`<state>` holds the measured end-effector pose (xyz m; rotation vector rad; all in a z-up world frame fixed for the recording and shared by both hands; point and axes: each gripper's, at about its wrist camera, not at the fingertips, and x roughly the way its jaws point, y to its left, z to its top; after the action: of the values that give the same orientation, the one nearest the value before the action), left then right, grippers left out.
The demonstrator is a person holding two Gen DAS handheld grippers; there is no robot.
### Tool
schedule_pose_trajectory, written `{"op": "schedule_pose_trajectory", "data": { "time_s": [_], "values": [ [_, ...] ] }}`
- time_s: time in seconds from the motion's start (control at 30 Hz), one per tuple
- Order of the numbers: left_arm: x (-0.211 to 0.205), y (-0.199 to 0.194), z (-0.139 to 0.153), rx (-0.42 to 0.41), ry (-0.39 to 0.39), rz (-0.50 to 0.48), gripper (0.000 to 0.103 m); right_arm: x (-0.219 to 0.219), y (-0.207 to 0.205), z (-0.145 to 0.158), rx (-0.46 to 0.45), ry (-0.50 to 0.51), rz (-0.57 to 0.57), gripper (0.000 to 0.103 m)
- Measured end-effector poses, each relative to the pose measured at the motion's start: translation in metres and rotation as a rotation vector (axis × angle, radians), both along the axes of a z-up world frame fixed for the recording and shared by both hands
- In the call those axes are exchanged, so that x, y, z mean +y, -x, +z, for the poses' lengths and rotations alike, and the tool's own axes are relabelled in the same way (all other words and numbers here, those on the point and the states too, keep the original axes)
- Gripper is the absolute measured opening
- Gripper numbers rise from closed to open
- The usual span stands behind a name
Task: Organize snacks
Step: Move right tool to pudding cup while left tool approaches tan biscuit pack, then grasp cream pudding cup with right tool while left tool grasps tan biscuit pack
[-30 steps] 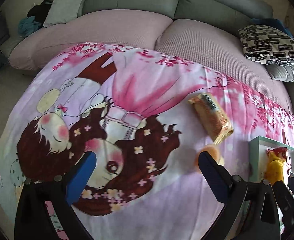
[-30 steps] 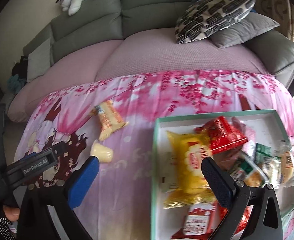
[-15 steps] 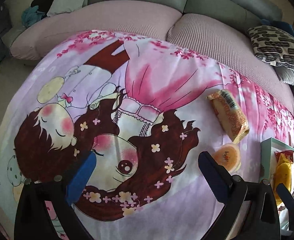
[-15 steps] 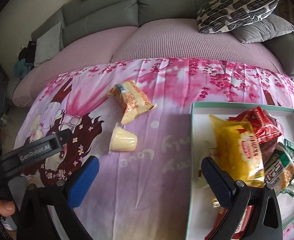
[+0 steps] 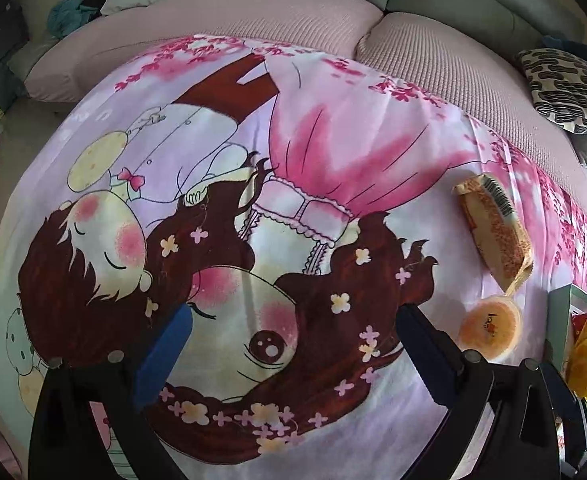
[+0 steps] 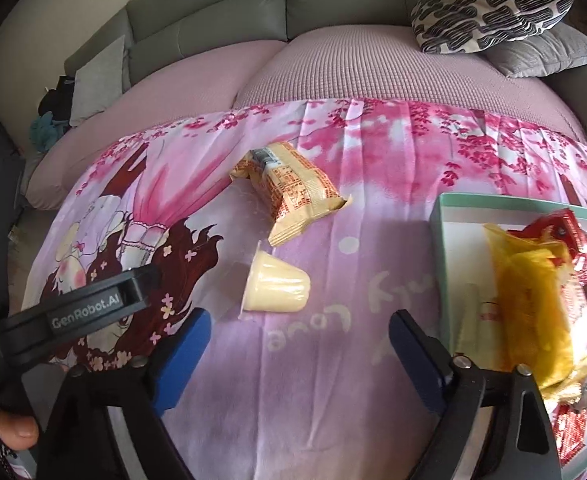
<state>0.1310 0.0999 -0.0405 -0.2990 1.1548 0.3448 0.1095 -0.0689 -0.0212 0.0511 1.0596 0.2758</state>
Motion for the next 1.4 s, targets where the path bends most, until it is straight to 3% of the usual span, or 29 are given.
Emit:
{"op": "schedule_pose_trajectory", "data": {
  "time_s": [0.13,0.37,0.5,0.83,1.4],
  "values": [
    [0.004,-0.001,-0.003,0.0,0.007,0.012,0.101,0.005,-0.008,-0.007,0.017,-0.013,-0.002,0.074],
    [0.003,-0.004,-0.006,0.009,0.01,0.015,0.101,0.011,-0.018,-0.02,0.03,-0.028,-0.014,0.06],
    [0.0,-0.006,-0.006,0.009,0.005,0.007,0.101,0.013,-0.022,-0.02,0.015,-0.063,-0.01,0.043],
    [-0.004,-0.007,-0.005,0.004,0.007,-0.006,0.101,0.007,-0.021,-0.017,0.011,-0.073,-0.024,0.041],
    [-0.019,-0.011,0.003,-0.022,0.041,-0.048,0.101,-0.052,-0.027,0.025,-0.108,-0.076,-0.166,0.041]
  ]
}}
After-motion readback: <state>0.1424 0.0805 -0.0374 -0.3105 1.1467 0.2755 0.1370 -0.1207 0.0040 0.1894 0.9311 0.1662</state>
